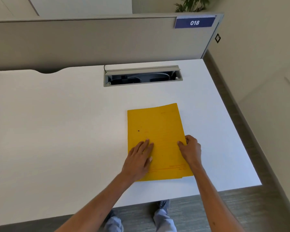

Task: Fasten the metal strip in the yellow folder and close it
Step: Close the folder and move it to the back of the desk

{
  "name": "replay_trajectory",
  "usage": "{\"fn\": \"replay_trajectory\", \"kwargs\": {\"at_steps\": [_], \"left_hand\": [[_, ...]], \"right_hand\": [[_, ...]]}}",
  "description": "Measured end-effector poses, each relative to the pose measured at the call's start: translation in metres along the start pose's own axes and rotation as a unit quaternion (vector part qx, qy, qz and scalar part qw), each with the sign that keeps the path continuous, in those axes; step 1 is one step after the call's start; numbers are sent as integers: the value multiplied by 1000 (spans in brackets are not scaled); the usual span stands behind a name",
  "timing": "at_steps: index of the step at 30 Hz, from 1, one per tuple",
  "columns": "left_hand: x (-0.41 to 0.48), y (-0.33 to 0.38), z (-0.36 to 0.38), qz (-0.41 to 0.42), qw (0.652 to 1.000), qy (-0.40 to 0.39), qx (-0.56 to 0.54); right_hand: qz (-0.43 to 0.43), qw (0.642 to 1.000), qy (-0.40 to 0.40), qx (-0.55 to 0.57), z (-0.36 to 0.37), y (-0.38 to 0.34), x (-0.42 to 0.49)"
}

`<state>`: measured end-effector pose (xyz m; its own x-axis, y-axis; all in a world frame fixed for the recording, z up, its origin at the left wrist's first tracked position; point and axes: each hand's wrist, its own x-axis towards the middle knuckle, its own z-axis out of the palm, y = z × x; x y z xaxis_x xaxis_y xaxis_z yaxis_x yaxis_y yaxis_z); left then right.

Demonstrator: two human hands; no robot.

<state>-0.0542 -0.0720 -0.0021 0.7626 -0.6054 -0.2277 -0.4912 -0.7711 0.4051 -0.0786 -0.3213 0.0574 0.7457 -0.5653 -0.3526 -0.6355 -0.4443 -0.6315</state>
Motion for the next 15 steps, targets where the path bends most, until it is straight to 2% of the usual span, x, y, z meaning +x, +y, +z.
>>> {"fn": "replay_trajectory", "kwargs": {"at_steps": [4, 7, 11, 15], "left_hand": [[1, 0, 10, -10, 1000, -3, 27], [0, -2, 15, -10, 999, 1, 37], [1, -6, 17, -4, 999, 6, 42], [-1, -5, 15, -4, 999, 21, 27]], "right_hand": [[7, 999, 4, -34, 14, 13, 5], [-23, 995, 19, -91, 26, 21, 3], [-127, 977, 33, -171, 40, 30, -3], [-249, 946, -15, -207, 56, 36, -10]]}}
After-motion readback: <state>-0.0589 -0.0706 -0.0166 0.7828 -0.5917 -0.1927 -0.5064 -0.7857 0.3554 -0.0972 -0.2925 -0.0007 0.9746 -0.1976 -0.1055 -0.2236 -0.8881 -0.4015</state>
